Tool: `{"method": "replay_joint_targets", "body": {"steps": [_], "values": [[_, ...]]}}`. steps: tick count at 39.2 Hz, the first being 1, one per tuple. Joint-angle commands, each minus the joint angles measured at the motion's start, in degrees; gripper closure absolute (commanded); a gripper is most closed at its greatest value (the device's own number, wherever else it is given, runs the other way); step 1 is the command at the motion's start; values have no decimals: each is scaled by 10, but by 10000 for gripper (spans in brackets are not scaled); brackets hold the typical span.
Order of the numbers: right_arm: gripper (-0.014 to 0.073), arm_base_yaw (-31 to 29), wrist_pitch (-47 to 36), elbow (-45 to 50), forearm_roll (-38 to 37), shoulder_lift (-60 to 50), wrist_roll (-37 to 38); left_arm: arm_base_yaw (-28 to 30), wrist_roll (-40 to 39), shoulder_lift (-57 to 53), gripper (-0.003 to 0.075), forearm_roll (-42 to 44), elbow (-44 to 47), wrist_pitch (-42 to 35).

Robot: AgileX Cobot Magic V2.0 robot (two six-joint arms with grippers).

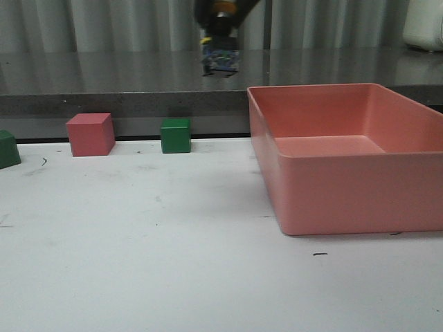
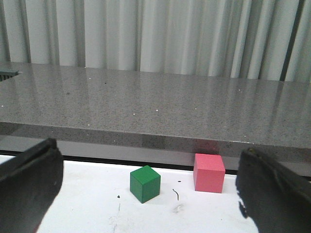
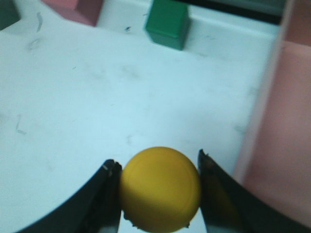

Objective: Place and stand button with both arms
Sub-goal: 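Lift the button out of the bin and carry it toward the left arm, then lower the button onto the table and open the right gripper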

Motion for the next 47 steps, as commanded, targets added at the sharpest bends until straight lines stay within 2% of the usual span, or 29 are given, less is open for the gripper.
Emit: {"method": "replay_joint_targets", "body": {"steps": [1, 11, 18, 27, 47], "values": [[308, 44, 50, -18, 8, -20, 3, -4, -1, 9, 29, -3, -15, -45], [308, 103, 49, -18, 11, 43, 73, -4, -1, 9, 29, -3, -15, -45], [308, 104, 44, -18, 44, 97, 101, -4, -1, 9, 29, -3, -15, -45], [308, 104, 15, -18, 44, 143, 130, -4, -1, 9, 29, -3, -15, -45], [308, 102, -75, -18, 47, 165, 177, -4, -1, 9, 29, -3, -15, -45]]}}
